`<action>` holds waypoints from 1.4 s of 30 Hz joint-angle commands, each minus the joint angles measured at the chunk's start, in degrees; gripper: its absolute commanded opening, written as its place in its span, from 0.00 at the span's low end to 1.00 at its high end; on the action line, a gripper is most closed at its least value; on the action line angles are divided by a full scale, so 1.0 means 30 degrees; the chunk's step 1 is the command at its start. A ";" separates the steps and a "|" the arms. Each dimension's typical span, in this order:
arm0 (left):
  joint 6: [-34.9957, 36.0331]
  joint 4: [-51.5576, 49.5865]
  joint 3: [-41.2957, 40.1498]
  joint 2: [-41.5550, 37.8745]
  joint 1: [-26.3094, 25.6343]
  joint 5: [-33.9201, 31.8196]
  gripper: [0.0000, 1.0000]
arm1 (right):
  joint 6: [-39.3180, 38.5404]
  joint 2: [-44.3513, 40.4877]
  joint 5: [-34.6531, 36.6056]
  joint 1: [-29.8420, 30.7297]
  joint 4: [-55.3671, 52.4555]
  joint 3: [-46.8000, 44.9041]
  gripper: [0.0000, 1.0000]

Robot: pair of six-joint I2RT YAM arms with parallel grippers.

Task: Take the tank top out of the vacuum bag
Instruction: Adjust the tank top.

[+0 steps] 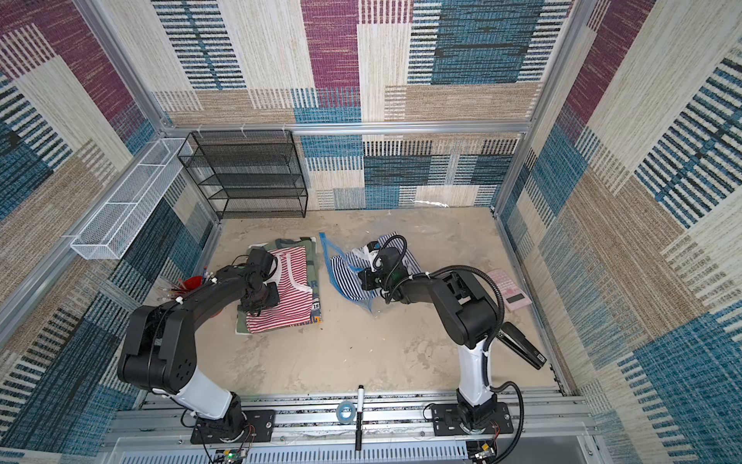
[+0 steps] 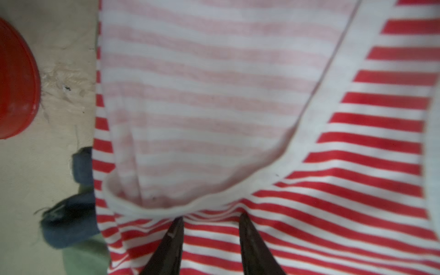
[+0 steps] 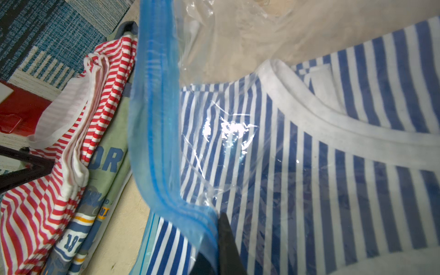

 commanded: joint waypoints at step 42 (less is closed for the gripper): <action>-0.3103 1.5327 0.5333 0.8127 0.3334 1.0196 0.41 | -0.0226 0.0142 -0.0145 0.0006 -0.0219 0.0299 0.00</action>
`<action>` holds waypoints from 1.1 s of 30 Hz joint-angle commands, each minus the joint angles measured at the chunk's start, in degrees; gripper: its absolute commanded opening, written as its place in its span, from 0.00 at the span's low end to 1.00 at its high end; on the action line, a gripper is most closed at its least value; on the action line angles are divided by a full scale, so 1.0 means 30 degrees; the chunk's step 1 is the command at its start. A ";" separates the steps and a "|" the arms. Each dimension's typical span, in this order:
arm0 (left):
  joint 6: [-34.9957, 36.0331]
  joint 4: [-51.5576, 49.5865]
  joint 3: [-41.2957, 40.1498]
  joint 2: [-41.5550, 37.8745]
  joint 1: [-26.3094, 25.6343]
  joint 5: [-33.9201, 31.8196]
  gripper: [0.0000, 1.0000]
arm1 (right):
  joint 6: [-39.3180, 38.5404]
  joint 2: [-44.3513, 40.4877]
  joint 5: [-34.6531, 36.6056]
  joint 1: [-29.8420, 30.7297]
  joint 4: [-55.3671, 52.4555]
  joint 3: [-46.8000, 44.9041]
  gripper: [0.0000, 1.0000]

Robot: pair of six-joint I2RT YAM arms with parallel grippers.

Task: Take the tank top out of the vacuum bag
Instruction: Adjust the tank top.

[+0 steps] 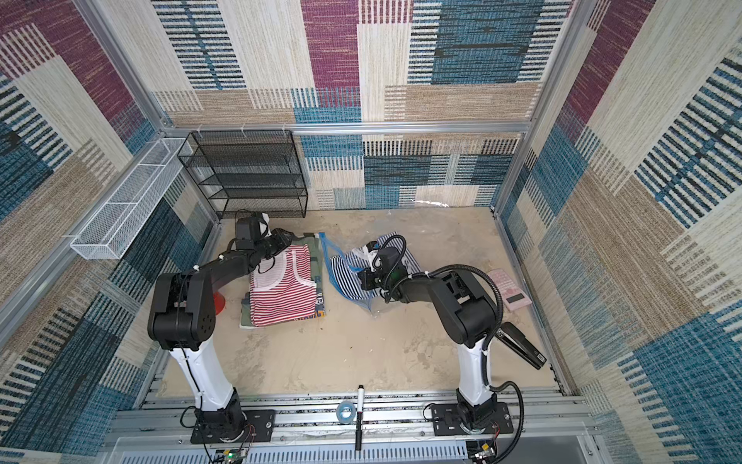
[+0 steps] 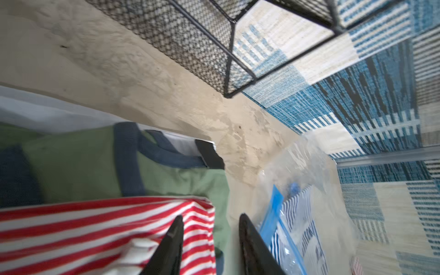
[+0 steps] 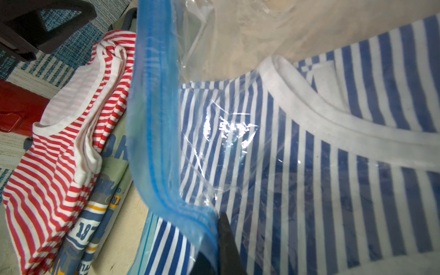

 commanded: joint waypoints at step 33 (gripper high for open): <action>0.0202 -0.3020 -0.5499 -0.7950 -0.1370 0.1882 0.43 | -0.0217 -0.0464 0.0020 -0.0002 0.0694 -0.0403 0.00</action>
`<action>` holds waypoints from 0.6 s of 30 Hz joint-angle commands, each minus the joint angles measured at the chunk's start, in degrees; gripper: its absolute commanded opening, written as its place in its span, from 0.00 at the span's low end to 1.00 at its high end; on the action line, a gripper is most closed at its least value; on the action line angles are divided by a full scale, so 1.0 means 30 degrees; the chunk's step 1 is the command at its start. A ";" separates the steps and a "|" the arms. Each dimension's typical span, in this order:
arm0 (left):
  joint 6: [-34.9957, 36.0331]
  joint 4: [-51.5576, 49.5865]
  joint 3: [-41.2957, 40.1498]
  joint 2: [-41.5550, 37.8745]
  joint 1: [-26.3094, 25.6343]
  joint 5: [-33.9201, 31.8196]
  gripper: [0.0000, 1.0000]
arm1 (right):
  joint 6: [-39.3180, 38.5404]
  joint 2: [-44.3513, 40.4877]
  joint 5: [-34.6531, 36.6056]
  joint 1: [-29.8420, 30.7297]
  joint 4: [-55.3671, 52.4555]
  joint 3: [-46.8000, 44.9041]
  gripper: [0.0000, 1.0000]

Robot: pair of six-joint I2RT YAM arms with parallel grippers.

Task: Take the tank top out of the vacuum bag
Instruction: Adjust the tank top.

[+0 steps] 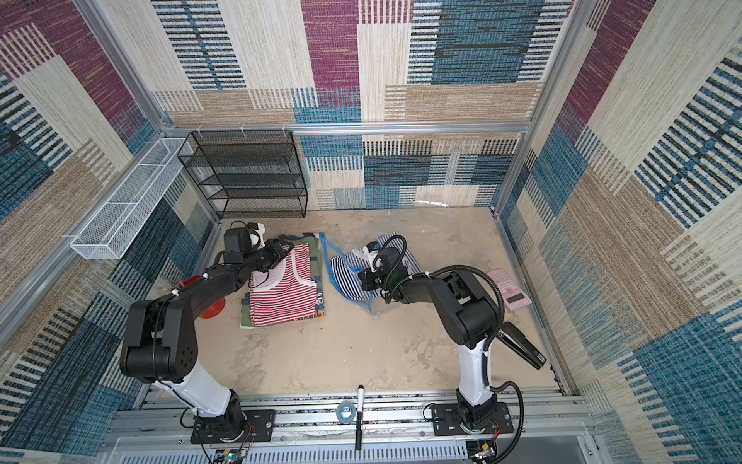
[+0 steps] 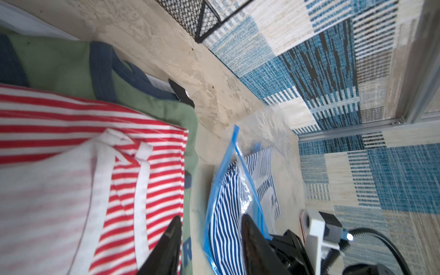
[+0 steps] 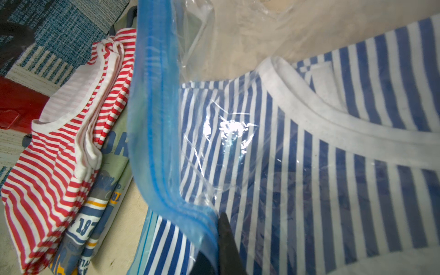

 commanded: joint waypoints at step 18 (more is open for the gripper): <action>0.0290 -0.2542 -0.9161 -0.7472 -0.2987 -0.1307 0.43 | -0.0157 -0.0302 0.0104 -0.0001 0.0783 -0.0258 0.00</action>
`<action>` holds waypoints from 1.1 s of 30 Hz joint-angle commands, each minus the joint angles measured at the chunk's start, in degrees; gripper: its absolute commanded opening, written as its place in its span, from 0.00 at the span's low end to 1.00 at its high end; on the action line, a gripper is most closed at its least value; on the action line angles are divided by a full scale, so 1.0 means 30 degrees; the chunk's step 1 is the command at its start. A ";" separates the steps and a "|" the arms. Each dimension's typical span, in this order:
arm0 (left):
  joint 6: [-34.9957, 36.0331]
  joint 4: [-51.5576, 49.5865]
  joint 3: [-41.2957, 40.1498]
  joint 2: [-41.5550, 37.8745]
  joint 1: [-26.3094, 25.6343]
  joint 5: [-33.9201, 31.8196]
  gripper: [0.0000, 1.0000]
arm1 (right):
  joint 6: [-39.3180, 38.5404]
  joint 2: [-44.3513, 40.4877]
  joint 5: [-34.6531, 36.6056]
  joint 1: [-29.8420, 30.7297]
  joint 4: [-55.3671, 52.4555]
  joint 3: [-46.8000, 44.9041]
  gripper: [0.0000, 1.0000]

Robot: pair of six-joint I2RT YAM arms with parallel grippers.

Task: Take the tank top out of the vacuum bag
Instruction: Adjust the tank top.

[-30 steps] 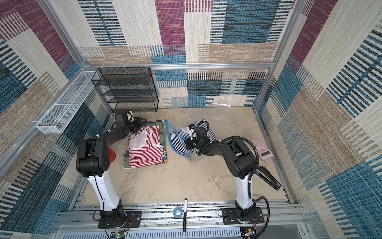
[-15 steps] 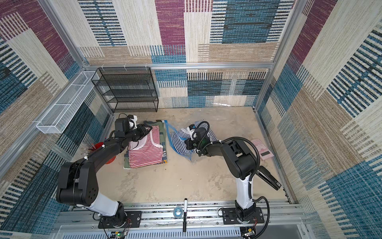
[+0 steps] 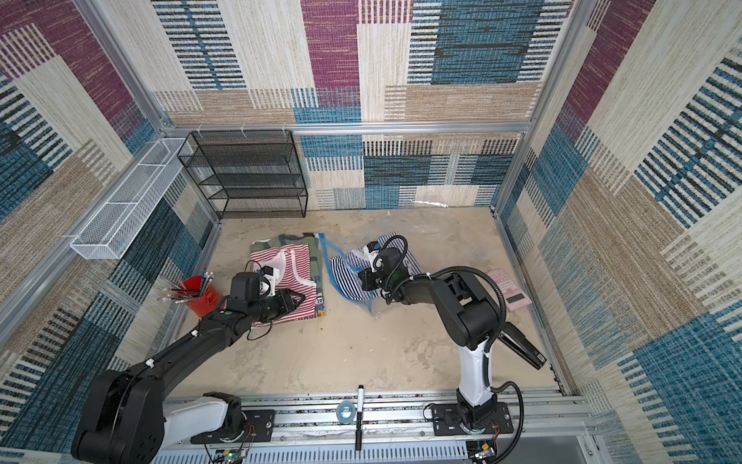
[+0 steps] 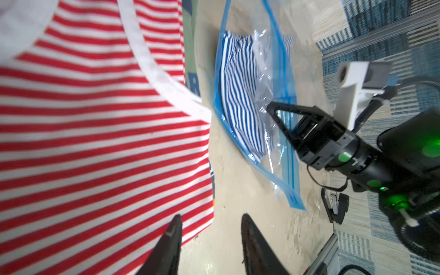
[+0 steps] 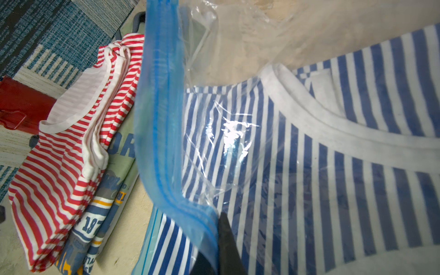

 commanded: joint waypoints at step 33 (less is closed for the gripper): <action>-0.3928 0.0974 0.7120 0.6873 -0.4833 -0.4230 0.34 | 0.0080 -0.0456 -0.0217 0.0017 0.0953 -0.0407 0.00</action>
